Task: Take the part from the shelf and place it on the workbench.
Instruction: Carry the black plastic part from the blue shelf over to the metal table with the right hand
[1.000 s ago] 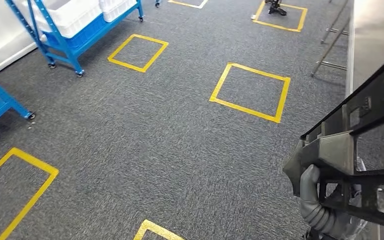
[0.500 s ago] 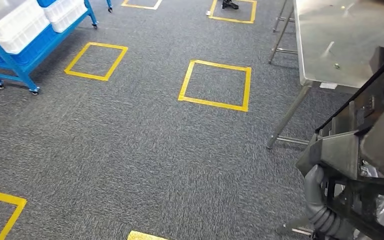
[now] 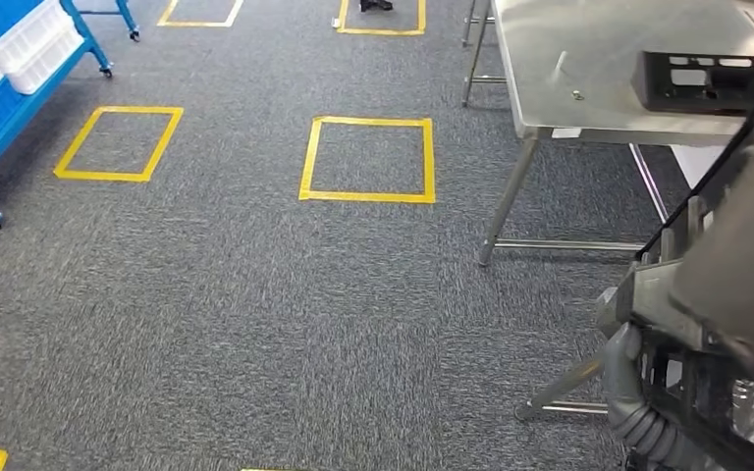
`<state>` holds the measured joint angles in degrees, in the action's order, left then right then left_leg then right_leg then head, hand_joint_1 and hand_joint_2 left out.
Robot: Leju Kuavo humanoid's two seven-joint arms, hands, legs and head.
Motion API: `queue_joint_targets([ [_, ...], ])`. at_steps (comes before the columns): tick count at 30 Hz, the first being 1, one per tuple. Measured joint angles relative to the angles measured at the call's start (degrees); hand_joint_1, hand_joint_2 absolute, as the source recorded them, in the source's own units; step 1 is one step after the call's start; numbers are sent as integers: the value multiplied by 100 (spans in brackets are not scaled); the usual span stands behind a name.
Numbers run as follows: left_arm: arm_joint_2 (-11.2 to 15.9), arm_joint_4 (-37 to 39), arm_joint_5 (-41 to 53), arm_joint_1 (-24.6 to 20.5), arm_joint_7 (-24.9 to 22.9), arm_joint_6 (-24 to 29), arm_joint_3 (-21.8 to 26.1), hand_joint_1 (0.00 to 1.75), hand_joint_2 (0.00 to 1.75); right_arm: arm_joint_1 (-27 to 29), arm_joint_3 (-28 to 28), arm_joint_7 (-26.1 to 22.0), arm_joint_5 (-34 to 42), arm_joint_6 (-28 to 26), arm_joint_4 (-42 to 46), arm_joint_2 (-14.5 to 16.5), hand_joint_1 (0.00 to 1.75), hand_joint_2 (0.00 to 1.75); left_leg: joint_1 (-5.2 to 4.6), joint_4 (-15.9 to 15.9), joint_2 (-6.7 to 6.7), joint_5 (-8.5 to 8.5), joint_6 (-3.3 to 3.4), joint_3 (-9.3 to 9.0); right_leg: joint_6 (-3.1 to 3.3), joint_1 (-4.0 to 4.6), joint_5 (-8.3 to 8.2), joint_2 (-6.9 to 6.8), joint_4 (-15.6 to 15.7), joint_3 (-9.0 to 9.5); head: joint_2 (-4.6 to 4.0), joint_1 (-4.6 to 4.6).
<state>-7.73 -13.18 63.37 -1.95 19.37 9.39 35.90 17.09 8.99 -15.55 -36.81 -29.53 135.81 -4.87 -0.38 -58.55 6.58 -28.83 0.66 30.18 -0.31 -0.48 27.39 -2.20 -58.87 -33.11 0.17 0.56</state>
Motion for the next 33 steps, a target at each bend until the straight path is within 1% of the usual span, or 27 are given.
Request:
queue_joint_targets([
  [1,0,0,9,-11,0,1,1,0,175,-3,-1,11,-16,-1,3,-1,175,175,13,-56,-68,-57,-35,5,34,-12,-16,57,23,8,0,-5],
  [2,1,0,15,-16,1,1,2,0,175,-12,-1,19,-30,-1,7,-2,175,175,27,-215,-194,-174,-68,58,70,-28,-35,112,46,13,-1,-14],
  [4,1,0,23,-16,2,1,3,0,175,-31,-1,36,-49,4,8,-5,175,175,49,-870,-491,-536,-105,331,115,-36,-60,222,66,10,-1,-31],
  [5,1,0,24,-14,2,2,5,0,175,-37,-1,52,-55,7,7,-7,175,175,52,-1259,-564,-703,-108,506,125,-31,-65,285,63,2,-1,-33],
  [6,1,0,26,-12,2,2,8,0,175,-37,-1,72,-59,10,4,-7,175,175,53,-1544,-594,-786,-106,639,127,-26,-66,358,57,-1,0,-32],
  [7,2,0,30,-8,2,1,13,0,175,-38,-1,88,-62,12,3,-8,175,175,53,-1635,-607,-748,-97,688,128,-23,-67,439,49,0,0,-32],
  [8,5,0,34,1,2,0,19,0,175,-39,-1,101,-64,13,2,-8,175,175,53,-1511,-623,-603,-82,644,127,-21,-66,526,40,2,0,-33],
  [9,9,0,38,10,2,-1,25,0,175,-40,-1,107,-68,13,1,-9,175,175,53,-1195,-669,-380,-59,517,126,-22,-67,614,32,6,0,-33],
  [10,14,0,42,23,2,-2,33,0,175,-42,-1,108,-71,13,0,-9,175,175,55,-802,-806,-162,-34,363,120,-26,-68,692,26,3,0,-33],
  [11,18,0,43,36,2,-2,40,0,175,-51,-1,109,-74,13,-3,-9,175,175,65,-443,-963,-14,-12,226,104,-24,-70,767,12,-10,0,-31],
  [12,21,0,45,42,3,-2,46,0,175,-59,-1,111,-76,12,-6,-9,175,175,69,-198,-1091,63,1,136,76,-28,-79,835,3,-34,0,-31],
  [13,22,0,46,42,5,-2,51,0,175,-64,-1,113,-79,11,-9,-9,175,175,67,-80,-1171,75,13,96,37,-37,-94,902,0,-65,0,-29],
  [15,13,0,50,32,10,-12,54,0,175,-58,-1,119,-89,7,-12,-10,175,175,70,-10,-1063,87,54,70,-48,-57,-132,1034,10,-112,0,-30],
  [16,7,0,54,29,14,-19,55,0,175,-45,-2,122,-98,4,-12,-14,175,175,77,31,-983,114,91,55,-77,-53,-115,985,-18,-139,0,-24],
  [17,1,0,59,34,16,-27,56,0,175,-40,-3,125,-111,1,-12,-17,175,175,88,74,-896,141,133,42,-99,-43,-37,855,-126,-197,0,-10],
  [19,-3,0,68,48,19,-44,62,0,175,-39,-5,132,-139,-1,-14,-27,175,175,78,122,-719,170,189,36,-127,-28,295,474,-681,-465,0,21],
  [20,-3,0,71,54,20,-53,65,0,175,-41,-5,137,-150,-1,-16,-30,175,175,68,124,-631,170,202,41,-141,-34,477,357,-1051,-642,0,32],
  [21,-3,0,75,58,19,-65,69,0,175,-38,-5,145,-158,-1,-20,-32,175,175,58,122,-542,167,200,47,-154,-40,590,297,-1355,-784,0,33],
  [22,-4,0,79,60,17,-73,74,0,175,-32,-5,154,-163,0,-24,-34,175,175,53,120,-455,160,196,48,-164,-45,604,262,-1499,-845,0,34],
  [23,-7,0,81,60,15,-78,78,0,175,-27,-5,162,-170,0,-26,-34,175,175,52,117,-371,152,189,46,-170,-46,509,233,-1418,-790,0,33],
  [24,-9,0,84,58,11,-82,81,0,175,-25,-5,168,-176,0,-28,-35,175,175,52,114,-293,140,179,39,-168,-45,340,179,-1129,-621,0,34],
  [26,-15,0,87,55,5,-81,84,0,175,-26,-5,176,-189,0,-27,-37,175,175,34,96,-161,104,138,11,-134,-23,45,-83,-342,-172,0,34],
  [27,-16,0,89,54,2,-80,85,0,175,-27,-5,182,-194,0,-27,-37,175,175,20,87,-108,84,109,-3,-102,-4,-24,-184,-77,-26,-1,29],
  [28,-17,0,91,51,-1,-79,86,0,175,-28,-5,192,-200,0,-27,-38,175,175,7,80,-58,66,78,-19,-70,15,-34,-239,47,34,-1,25],
  [30,-19,0,100,36,-9,-71,88,0,175,-19,-5,210,-213,-2,-27,-38,175,175,-2,86,47,42,15,-55,-4,24,-42,-121,69,23,-1,18],
  [31,-19,0,109,27,-13,-66,89,0,175,-11,-5,217,-219,-4,-27,-38,175,175,6,62,6,8,-22,-66,26,9,-55,-52,86,27,0,18],
  [33,-19,0,131,27,-16,-56,92,0,175,-4,-5,224,-228,-11,-26,-38,175,175,32,-235,-271,-209,-85,38,90,-28,-88,82,125,40,0,4],
])
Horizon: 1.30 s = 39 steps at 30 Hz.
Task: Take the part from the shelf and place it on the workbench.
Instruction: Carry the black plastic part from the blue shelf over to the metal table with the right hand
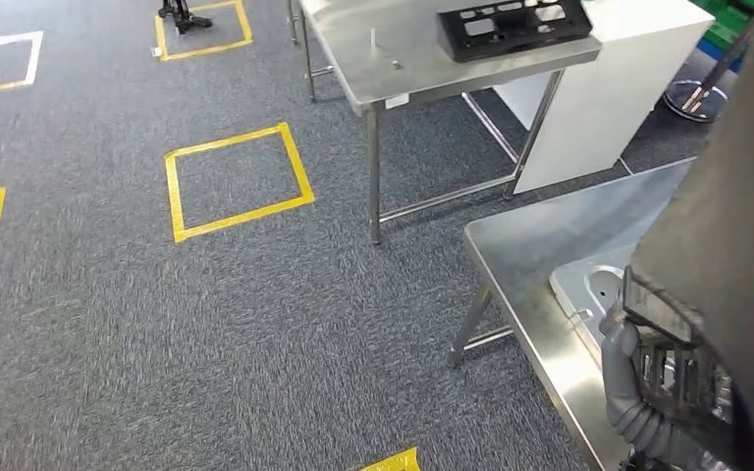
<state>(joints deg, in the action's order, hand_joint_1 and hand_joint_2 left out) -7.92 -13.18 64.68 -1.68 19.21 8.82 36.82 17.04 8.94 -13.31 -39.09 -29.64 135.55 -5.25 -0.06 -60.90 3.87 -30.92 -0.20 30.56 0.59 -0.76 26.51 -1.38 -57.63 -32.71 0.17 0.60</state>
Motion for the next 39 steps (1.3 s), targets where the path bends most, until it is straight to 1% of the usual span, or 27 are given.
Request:
queue_joint_targets([
  [1,0,0,10,3,0,4,3,0,175,1,0,3,-5,-3,0,-1,175,175,18,-318,-179,-182,-21,140,21,-3,-7,61,5,-2,0,-5],
  [3,1,0,16,11,-7,9,10,0,175,2,0,4,-13,-8,-1,-2,175,175,28,-1070,-320,-509,-43,486,44,7,-10,208,-3,-13,0,-9],
  [4,1,0,17,15,-11,9,15,0,175,5,0,4,-16,-9,-1,-2,175,175,29,-1290,-332,-548,-46,594,46,12,-9,293,-11,-15,0,-9],
  [5,1,0,17,21,-16,9,19,0,175,7,0,4,-17,-10,-1,-2,175,175,29,-1297,-340,-465,-41,608,47,14,-9,386,-23,-14,0,-9],
  [7,2,0,17,31,-19,9,29,0,175,10,0,4,-19,-10,-1,-2,175,175,31,-710,-444,-43,-5,374,40,12,-3,563,-53,-12,0,-10],
  [8,3,0,17,33,-20,9,34,0,175,9,0,4,-20,-11,-1,-2,175,175,36,-332,-594,133,21,221,27,14,2,640,-73,-22,0,-9],
  [10,3,0,19,34,-21,9,41,0,175,8,0,4,-23,-12,-1,-2,175,175,41,141,-835,281,56,45,-25,4,-4,777,-107,-73,0,-5],
  [11,3,0,20,27,-22,9,43,0,175,11,0,4,-24,-13,-1,-2,175,175,36,195,-871,263,73,25,-65,-8,-18,844,-109,-102,0,-4],
  [12,0,0,20,19,-23,9,44,0,175,17,0,4,-25,-13,-1,-2,175,175,36,227,-813,277,97,16,-110,-15,-41,918,-100,-125,0,-4],
  [13,-4,0,21,12,-24,9,44,0,175,28,0,4,-26,-14,0,-3,175,175,42,257,-737,302,134,0,-145,-20,-47,913,-100,-139,0,-2],
  [15,-10,0,21,13,-25,9,44,0,175,32,0,4,-27,-18,2,-8,175,175,64,340,-578,355,217,-33,-205,2,91,633,-294,-236,0,28],
  [17,-11,0,21,27,-24,9,44,0,175,23,0,4,-27,-21,1,-10,175,175,57,373,-416,371,257,-40,-251,3,442,272,-905,-526,0,60],
  [19,-11,0,21,39,-25,9,45,0,175,23,0,4,-27,-21,-2,-10,175,175,48,370,-238,360,259,-35,-290,-17,665,179,-1508,-820,0,65],
  [20,-11,0,21,40,-26,9,46,0,175,26,0,4,-27,-21,-2,-10,175,175,48,368,-151,352,253,-37,-304,-24,626,161,-1562,-843,0,65],
  [21,-12,0,22,38,-26,5,46,0,175,27,0,4,-27,-22,-2,-10,175,175,48,366,-70,341,243,-45,-312,-30,491,134,-1402,-752,0,65],
  [22,-13,0,24,34,-25,-2,46,0,175,28,0,4,-28,-25,-2,-10,175,175,48,362,2,326,229,-60,-312,-33,299,63,-1051,-553,0,65],
  [24,-15,0,28,30,-23,-18,46,0,175,24,0,4,-30,-33,-1,-10,175,175,25,346,116,283,177,-95,-256,-6,54,-202,-326,-157,0,63],
  [25,-15,0,29,25,-22,-22,45,0,175,23,0,4,-31,-39,0,-10,175,175,11,338,164,260,144,-114,-214,14,13,-290,-123,-50,0,58],
  [26,-15,0,29,19,-20,-24,45,0,175,23,-1,4,-32,-45,1,-10,175,175,-3,334,214,241,111,-132,-170,34,27,-316,-60,-26,0,55],
  [28,-16,0,30,3,-17,-22,46,0,175,34,-2,4,-33,-54,2,-10,175,175,-7,331,313,203,46,-168,-102,32,10,-169,-59,-37,0,50],
  [30,-15,0,30,-2,-14,-19,46,0,175,41,-2,3,-34,-64,8,-10,175,175,14,163,146,52,-16,-133,-39,0,-12,-36,-33,-32,0,34],
  [32,-15,0,28,1,-9,-17,46,0,175,39,-2,2,-35,-73,14,-11,175,175,37,-439,-182,-302,-53,120,13,-13,-28,87,-22,-35,0,6],
  [34,-15,0,27,11,-14,-22,47,0,175,40,-2,2,-37,-76,14,-11,175,175,41,-1162,-315,-582,-61,465,37,0,-31,241,-35,-45,0,-3],
  [35,-14,0,28,17,-22,-28,49,0,175,45,-2,1,-39,-77,14,-11,175,175,41,-1307,-332,-567,-55,548,40,6,-29,329,-47,-46,0,-3],
  [36,-13,0,34,25,-36,-37,50,0,175,50,-2,1,-41,-78,14,-11,175,175,40,-1227,-347,-435,-43,532,40,9,-26,421,-62,-45,0,-4],
  [37,-12,0,45,31,-52,-49,51,0,175,55,-2,-1,-43,-78,14,-12,175,175,41,-931,-393,-210,-23,422,37,9,-21,512,-79,-44,0,-4],
  [39,-7,1,66,43,-83,-86,51,0,175,53,-2,-2,-45,-78,14,-12,175,175,55,-189,-676,164,25,143,14,9,-11,667,-118,-63,0,-2],
])
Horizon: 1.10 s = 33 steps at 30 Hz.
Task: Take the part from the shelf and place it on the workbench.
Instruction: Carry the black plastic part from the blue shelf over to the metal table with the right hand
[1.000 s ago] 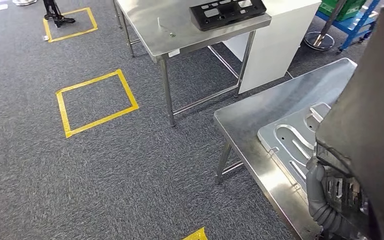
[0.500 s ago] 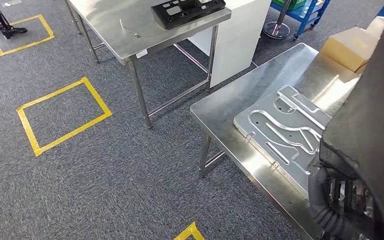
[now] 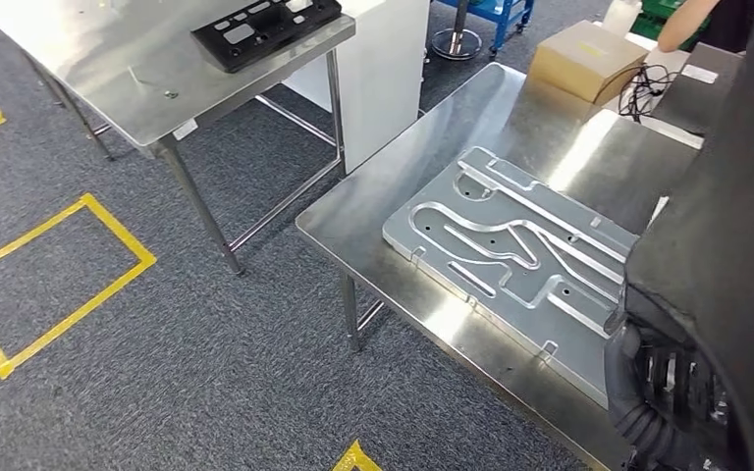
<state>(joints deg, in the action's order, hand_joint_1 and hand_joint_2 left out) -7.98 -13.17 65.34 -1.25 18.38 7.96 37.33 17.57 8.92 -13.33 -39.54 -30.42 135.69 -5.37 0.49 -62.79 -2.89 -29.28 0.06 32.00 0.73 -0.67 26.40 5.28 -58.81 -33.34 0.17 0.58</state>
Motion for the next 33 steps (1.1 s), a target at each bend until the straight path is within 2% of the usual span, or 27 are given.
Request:
queue_joint_targets([
  [1,2,0,6,2,-7,-20,0,0,175,-3,0,-1,-1,0,0,-1,175,175,4,237,-133,82,17,-85,-27,-5,-3,70,-15,-23,0,0],
  [2,5,0,6,0,-11,-38,0,0,175,-3,0,-2,-2,-1,0,-1,175,175,1,344,-212,89,32,-118,-62,-15,-13,137,-22,-50,0,1],
  [3,7,0,6,-6,-12,-54,0,0,175,-2,0,-3,-3,-1,0,-1,175,175,-8,373,-198,82,46,-128,-106,-25,-29,207,-20,-74,0,2],
  [4,4,0,6,-11,-10,-63,1,0,175,3,0,-3,-4,-2,0,-1,175,175,-6,396,-125,99,73,-137,-146,-36,-46,261,-12,-91,0,-2],
  [5,3,1,6,-13,-9,-73,1,0,175,12,-1,-3,-4,-3,1,-2,175,175,1,434,-48,123,110,-155,-179,-35,-37,211,-30,-111,0,1],
  [7,-4,2,8,-5,-4,-93,2,0,175,8,-2,-3,-3,-4,1,-9,175,175,27,511,115,175,185,-180,-224,-15,148,-91,-304,-253,0,33],
  [8,-4,2,14,5,0,-105,2,0,175,6,-2,-2,-1,-5,1,-14,175,175,21,524,198,184,204,-181,-241,-15,323,-282,-601,-398,0,52],
  [9,-5,2,26,16,4,-116,2,0,175,1,-2,-1,1,-5,1,-19,175,175,16,525,282,185,214,-175,-257,-20,504,-394,-956,-570,0,65],
  [10,-4,2,42,27,8,-127,2,0,175,6,-2,2,5,-4,-1,-23,175,175,11,523,371,181,214,-168,-273,-30,626,-450,-1272,-721,0,66],
  [11,-3,2,60,34,10,-133,2,0,175,14,-2,4,13,-4,-1,-27,175,175,8,521,459,175,209,-167,-285,-40,651,-481,-1441,-799,0,66],
  [12,-2,2,75,33,11,-137,2,0,175,20,-2,5,22,-4,-2,-30,175,175,7,519,541,166,202,-170,-292,-48,570,-506,-1407,-771,0,66],
  [13,-2,2,86,29,11,-138,2,0,175,24,-3,6,33,-3,-2,-33,175,175,7,517,617,154,191,-180,-292,-54,409,-544,-1174,-636,0,67],
  [14,-2,2,95,22,11,-138,2,0,175,24,-4,6,44,-3,-2,-37,175,175,7,515,683,139,176,-197,-284,-56,221,-622,-804,-422,0,67],
  [16,-2,1,112,11,13,-138,2,0,175,20,-7,6,62,0,-2,-44,175,175,-21,501,799,97,120,-229,-232,-12,19,-810,-163,-71,0,62],
  [17,-1,1,119,4,15,-138,2,0,175,20,-9,6,68,1,-1,-47,175,175,-34,496,850,78,86,-244,-196,11,1,-854,-11,2,0,58],
  [18,0,0,126,-4,18,-137,2,0,175,21,-13,6,74,4,-1,-48,175,175,-46,496,901,63,53,-260,-162,35,22,-839,24,5,0,54],
  [20,2,-1,135,-29,22,-134,2,0,175,34,-22,6,81,12,0,-49,175,175,-39,498,967,29,-11,-301,-95,17,7,-710,46,2,0,50],
  [22,5,-1,142,-44,25,-131,2,0,175,44,-27,6,90,18,1,-49,175,175,-20,264,775,-161,-67,-233,-32,-17,-19,-596,86,20,0,28],
  [24,6,0,150,-44,22,-128,2,0,175,50,-28,6,96,28,1,-50,175,175,-1,-410,472,-534,-93,61,11,-20,-30,-488,94,19,0,0],
  [25,6,1,154,-40,12,-128,2,0,175,52,-28,8,96,33,1,-51,175,175,2,-788,396,-688,-97,239,23,-12,-32,-424,88,12,0,-8],
  [26,7,1,159,-31,4,-128,2,0,175,56,-28,10,97,40,0,-51,175,175,2,-1044,359,-743,-95,364,29,-5,-31,-349,79,11,0,-9],
  [27,9,1,162,-18,-5,-129,2,0,175,60,-28,13,98,43,0,-51,175,175,1,-1100,336,-679,-87,405,30,0,-29,-264,66,10,-1,-9],
  [28,11,0,165,-7,-11,-129,2,0,175,64,-28,16,99,49,0,-51,175,175,1,-941,311,-510,-72,351,30,2,-26,-175,50,11,-1,-10],
  [29,13,0,168,1,-11,-132,2,0,175,70,-28,18,101,56,0,-51,175,175,2,-607,252,-274,-49,222,26,2,-21,-87,34,12,-1,-10],
  [30,16,1,173,5,-11,-135,2,0,175,75,-28,19,102,67,0,-51,175,175,10,-243,102,-84,-20,78,17,-1,-18,-11,18,2,-1,-8],
  [31,19,1,178,5,-11,-139,2,0,175,76,-28,20,103,80,0,-51,175,175,17,80,-46,43,3,-38,-2,-1,-18,67,-3,-19,0,-4],
  [33,20,2,189,2,-11,-146,2,0,175,87,-30,29,102,104,0,-51,175,175,12,358,-230,90,33,-126,-73,-26,-41,206,-23,-82,0,1],
])
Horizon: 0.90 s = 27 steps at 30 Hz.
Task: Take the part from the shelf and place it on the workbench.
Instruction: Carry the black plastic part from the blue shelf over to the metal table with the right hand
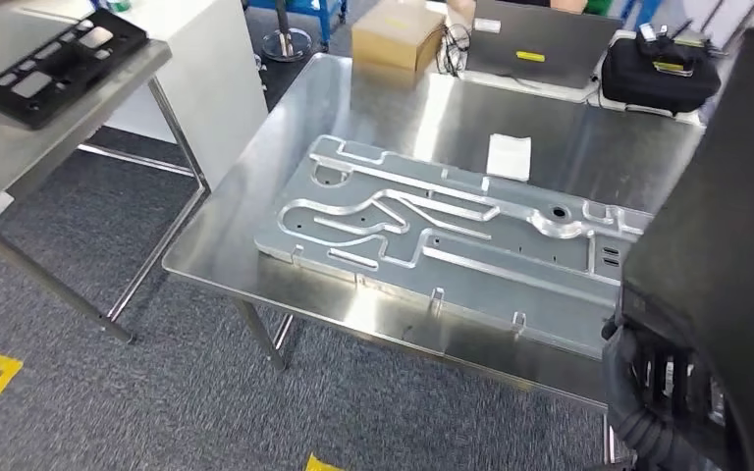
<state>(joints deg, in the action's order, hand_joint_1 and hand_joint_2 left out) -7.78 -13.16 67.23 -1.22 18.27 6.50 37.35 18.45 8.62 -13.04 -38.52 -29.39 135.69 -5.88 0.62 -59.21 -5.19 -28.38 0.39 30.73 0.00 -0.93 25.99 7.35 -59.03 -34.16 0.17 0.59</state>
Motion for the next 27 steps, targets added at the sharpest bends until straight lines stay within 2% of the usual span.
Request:
queue_joint_targets([
  [1,0,0,3,-4,0,-4,0,0,175,9,-1,8,-1,5,0,1,175,175,-13,36,48,5,13,-8,-46,-9,-20,78,3,-26,0,0],
  [2,0,0,7,-8,0,-8,1,0,175,25,-3,17,-2,8,0,1,175,175,-10,55,128,22,42,-19,-84,-24,-28,82,-5,-45,0,0],
  [3,0,0,9,-9,1,-12,1,0,175,41,-7,24,-5,8,0,1,175,175,-3,90,207,43,79,-36,-113,-17,0,-20,-51,-73,0,5],
  [4,-2,0,12,-9,2,-14,2,0,175,48,-11,28,-8,8,0,1,175,175,9,124,290,66,117,-50,-137,-4,85,-188,-181,-140,0,20],
  [6,-8,0,18,3,5,-15,2,0,175,54,-16,33,-14,10,-1,0,175,175,12,161,457,86,162,-52,-179,10,421,-568,-760,-424,0,49],
  [7,-10,0,21,12,5,-16,2,0,175,54,-16,38,-16,12,-1,0,175,175,7,159,545,85,168,-46,-200,1,593,-649,-1121,-603,0,58],
  [8,-11,0,24,20,3,-17,2,0,175,58,-17,42,-16,13,-2,0,175,175,3,156,638,81,165,-43,-220,-13,690,-685,-1401,-737,0,59],
  [9,-11,0,27,27,2,-17,2,0,175,63,-17,47,-19,14,-4,0,175,175,1,154,722,74,160,-43,-237,-27,683,-705,-1507,-783,0,58],
  [10,-11,0,31,28,1,-17,2,0,175,66,-18,53,-25,14,-5,0,175,175,1,150,783,63,147,-48,-248,-39,572,-722,-1396,-712,0,58],
  [12,-11,0,45,12,-3,-17,2,0,175,77,-21,67,-62,9,-7,0,175,175,2,139,871,33,107,-73,-245,-56,240,-783,-661,-293,0,58],
  [13,-13,0,52,-2,-5,-17,2,0,175,88,-22,78,-87,6,-7,1,175,175,-7,129,895,14,76,-77,-223,-47,130,-811,-305,-87,0,56],
  [14,-14,-1,57,-16,-7,-17,2,0,175,101,-25,88,-112,2,-7,1,175,175,-15,124,915,0,44,-82,-193,-35,80,-830,-60,53,0,52],
  [15,-14,-1,60,-25,-10,-16,2,0,175,113,-26,100,-135,0,-7,2,175,175,-32,115,923,-29,42,-83,-171,-29,80,-837,50,111,0,47],
  [18,-13,-1,63,-32,-17,-15,3,0,175,133,-27,150,-196,8,-7,2,175,175,-53,113,911,-37,125,-90,-147,-27,68,-825,64,123,-1,26],
  [19,-12,0,64,-31,-20,-14,4,0,175,137,-27,167,-214,12,-7,2,175,175,-49,125,903,-16,129,-93,-134,-21,73,-829,62,123,-1,21],
  [27,-11,-1,90,-21,-33,-14,8,0,175,186,-27,276,-320,16,-9,2,175,175,-30,182,885,8,-17,-116,-76,5,100,-840,43,121,0,21],
])
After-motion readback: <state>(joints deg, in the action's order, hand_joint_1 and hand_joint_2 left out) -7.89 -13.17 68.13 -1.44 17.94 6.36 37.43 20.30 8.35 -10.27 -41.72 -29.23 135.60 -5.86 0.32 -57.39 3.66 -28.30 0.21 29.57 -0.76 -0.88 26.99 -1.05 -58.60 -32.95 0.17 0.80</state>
